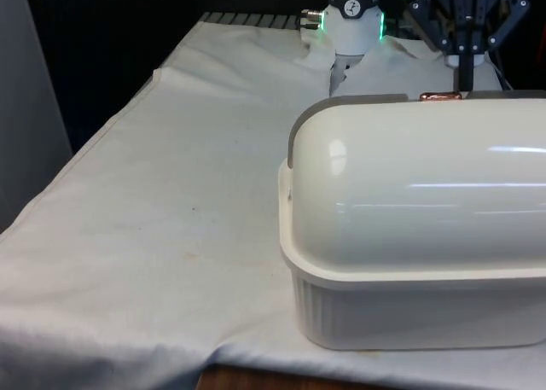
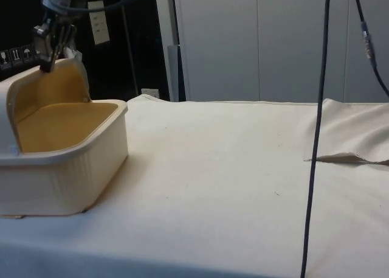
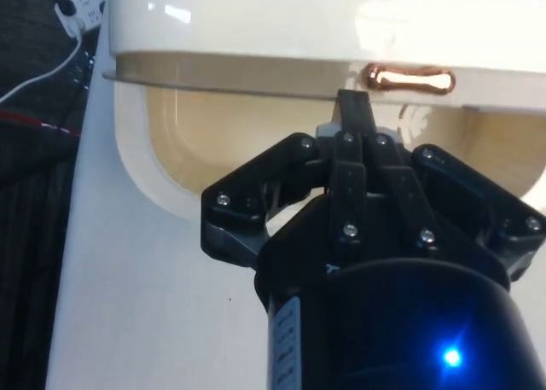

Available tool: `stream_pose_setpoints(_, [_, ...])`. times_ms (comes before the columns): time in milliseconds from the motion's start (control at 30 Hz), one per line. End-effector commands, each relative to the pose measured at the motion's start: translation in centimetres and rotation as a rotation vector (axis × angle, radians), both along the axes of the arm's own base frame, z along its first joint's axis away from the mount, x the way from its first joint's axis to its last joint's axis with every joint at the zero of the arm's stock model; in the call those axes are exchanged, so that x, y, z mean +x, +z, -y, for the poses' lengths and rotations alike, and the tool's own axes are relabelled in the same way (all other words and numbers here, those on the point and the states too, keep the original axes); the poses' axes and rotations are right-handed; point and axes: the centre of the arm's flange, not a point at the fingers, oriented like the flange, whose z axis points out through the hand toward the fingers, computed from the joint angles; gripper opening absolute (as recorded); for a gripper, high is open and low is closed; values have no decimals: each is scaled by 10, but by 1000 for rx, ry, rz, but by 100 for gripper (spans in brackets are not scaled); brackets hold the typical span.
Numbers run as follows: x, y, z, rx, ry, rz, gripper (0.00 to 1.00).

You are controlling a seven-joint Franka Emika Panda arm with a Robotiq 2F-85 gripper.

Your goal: Open the lid, then close it.

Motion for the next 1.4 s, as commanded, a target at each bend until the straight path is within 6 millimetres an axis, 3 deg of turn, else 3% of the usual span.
stream_pose_setpoints(0, [4,1,-1,4,-3,-1,0])
stream_pose_setpoints(267, [11,11,-1,7,-6,17,0])
stream_pose_setpoints(933, [18,66,0,9,-11,38,0])
stream_pose_setpoints(1267, [18,68,0,9,-9,43,0])
stream_pose_setpoints(1367, [18,69,0,10,-9,45,7])
